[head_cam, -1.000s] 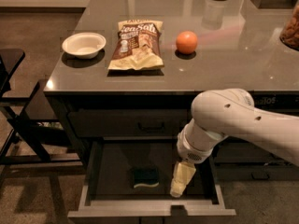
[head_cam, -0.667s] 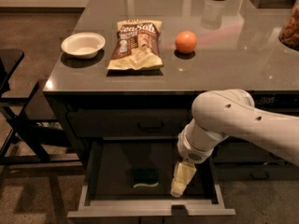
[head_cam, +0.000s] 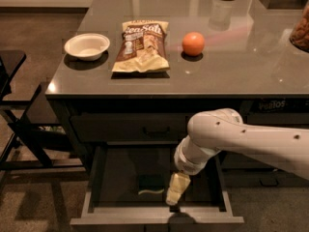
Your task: Pick sponge from middle drawer and place on counter
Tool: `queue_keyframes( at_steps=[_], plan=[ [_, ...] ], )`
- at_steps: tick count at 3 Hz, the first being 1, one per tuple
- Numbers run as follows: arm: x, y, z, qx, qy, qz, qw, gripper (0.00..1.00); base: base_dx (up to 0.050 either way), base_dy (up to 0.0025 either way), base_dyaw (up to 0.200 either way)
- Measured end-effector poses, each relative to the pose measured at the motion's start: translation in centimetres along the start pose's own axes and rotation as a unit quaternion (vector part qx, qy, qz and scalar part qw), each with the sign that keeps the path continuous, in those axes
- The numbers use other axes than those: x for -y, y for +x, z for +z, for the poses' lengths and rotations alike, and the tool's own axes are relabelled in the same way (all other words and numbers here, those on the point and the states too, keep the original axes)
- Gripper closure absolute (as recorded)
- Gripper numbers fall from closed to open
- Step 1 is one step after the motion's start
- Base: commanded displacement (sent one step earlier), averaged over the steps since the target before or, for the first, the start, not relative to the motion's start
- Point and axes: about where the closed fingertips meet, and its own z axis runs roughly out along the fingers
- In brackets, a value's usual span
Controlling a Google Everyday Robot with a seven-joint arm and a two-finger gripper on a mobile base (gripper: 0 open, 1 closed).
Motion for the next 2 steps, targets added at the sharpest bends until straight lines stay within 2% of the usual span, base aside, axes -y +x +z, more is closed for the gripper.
queue_keyframes(
  at_steps=[1,2],
  plan=[
    [3.22,-1.05,7.26,0.026,0.0,-0.001,0.9997,0.0,0.0,0.0,0.0],
    [3.11,-0.98,7.59,0.026,-0.003,-0.001,0.9997,0.0,0.0,0.0,0.0]
  ],
)
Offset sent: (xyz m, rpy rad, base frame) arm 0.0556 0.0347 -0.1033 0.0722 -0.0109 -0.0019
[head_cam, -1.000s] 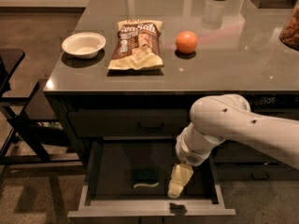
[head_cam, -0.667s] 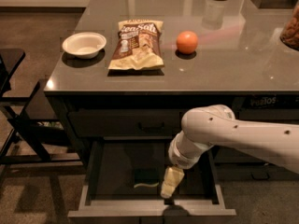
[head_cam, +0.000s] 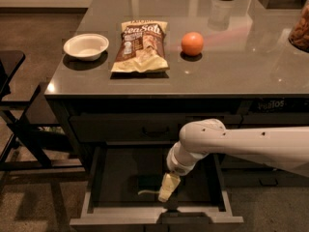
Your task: Pick sponge from middle drawer and place on counter
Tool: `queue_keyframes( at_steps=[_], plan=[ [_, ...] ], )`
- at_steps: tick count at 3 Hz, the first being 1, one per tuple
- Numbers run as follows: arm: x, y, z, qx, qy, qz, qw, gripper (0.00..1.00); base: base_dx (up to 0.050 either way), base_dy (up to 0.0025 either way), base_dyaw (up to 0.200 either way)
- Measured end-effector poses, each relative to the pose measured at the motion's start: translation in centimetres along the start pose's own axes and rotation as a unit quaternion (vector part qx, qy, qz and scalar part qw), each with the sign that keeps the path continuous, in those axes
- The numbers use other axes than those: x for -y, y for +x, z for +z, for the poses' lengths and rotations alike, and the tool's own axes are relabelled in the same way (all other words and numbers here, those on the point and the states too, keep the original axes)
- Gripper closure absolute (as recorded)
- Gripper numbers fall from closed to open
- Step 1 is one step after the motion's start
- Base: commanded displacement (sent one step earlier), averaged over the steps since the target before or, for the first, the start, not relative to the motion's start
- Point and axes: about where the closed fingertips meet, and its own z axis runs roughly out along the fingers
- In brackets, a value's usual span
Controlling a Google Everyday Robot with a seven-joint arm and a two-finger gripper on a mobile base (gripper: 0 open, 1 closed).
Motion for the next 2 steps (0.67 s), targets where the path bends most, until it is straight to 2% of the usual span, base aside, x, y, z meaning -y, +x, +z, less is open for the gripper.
queue_keyframes(
  at_steps=[1,2],
  plan=[
    [-0.4,-0.1,0.9,0.011,-0.005,-0.004,0.9999,0.0,0.0,0.0,0.0],
    [-0.5,-1.1,4.5,0.043,-0.015,-0.015,0.9989,0.0,0.0,0.0,0.0]
  ],
)
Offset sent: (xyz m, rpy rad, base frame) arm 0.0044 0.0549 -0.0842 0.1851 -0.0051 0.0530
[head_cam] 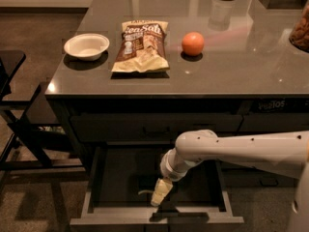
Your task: Pick sponge from middle drawer and place on counter
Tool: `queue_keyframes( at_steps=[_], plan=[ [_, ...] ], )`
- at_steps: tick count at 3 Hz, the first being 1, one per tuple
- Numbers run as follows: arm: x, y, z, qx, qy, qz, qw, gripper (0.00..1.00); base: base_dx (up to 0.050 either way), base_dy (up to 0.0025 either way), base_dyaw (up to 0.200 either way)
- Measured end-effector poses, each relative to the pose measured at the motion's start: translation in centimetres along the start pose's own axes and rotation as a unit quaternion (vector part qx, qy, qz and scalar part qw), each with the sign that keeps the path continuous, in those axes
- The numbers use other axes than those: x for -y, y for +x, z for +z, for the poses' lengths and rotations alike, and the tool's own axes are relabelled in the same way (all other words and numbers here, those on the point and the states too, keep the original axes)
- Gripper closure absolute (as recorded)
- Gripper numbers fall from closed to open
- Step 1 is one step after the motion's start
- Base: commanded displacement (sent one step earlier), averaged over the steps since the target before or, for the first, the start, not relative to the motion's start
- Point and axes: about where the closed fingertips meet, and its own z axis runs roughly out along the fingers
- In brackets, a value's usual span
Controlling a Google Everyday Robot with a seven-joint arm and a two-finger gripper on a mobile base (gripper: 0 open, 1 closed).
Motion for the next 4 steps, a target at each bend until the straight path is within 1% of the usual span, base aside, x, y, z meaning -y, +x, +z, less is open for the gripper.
queue_keyframes(
  at_steps=[1,2,3,4],
  plan=[
    [0.8,-1.0,5.5,0.035,-0.02,0.003,0.9992,0.0,0.0,0.0,0.0],
    [0.8,-0.9,5.7,0.036,-0.022,0.004,0.9991,0.0,0.0,0.0,0.0],
    [0.3,-0.6,7.6,0.04,-0.028,0.007,0.9988,0.0,0.0,0.0,0.0],
    [0.6,-0.1,9.4,0.048,-0.028,0.01,0.9984,0.0,0.0,0.0,0.0]
  ],
)
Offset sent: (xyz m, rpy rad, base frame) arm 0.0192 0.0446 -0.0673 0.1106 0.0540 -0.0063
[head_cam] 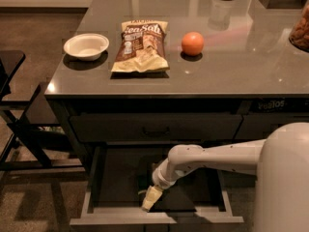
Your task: Pick sponge from middle drawer and place on counter
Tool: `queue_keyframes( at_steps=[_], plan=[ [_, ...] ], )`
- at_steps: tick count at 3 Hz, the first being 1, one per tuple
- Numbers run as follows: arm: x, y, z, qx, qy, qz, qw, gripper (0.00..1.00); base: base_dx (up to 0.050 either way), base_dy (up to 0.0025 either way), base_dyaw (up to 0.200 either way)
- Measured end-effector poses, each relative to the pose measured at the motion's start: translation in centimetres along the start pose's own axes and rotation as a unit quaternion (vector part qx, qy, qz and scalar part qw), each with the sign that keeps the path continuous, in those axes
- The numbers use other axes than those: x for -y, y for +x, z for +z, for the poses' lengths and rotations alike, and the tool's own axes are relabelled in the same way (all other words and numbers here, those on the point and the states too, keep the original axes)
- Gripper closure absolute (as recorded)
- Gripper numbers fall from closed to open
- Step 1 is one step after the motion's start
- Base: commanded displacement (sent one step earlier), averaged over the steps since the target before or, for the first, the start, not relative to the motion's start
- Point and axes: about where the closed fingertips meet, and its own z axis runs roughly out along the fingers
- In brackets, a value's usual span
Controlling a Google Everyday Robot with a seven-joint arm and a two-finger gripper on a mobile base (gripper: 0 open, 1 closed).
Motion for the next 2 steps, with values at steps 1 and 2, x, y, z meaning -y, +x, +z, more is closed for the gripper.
queue_keyframes(
  at_steps=[1,2],
  plan=[
    [0.8,0.8,1.4,0.003,-0.002,-0.004,1.0,0.0,0.0,0.0,0.0],
    [3.5,1.0,2.9,0.003,-0.005,-0.023,0.9997,0.0,0.0,0.0,0.0]
  ],
)
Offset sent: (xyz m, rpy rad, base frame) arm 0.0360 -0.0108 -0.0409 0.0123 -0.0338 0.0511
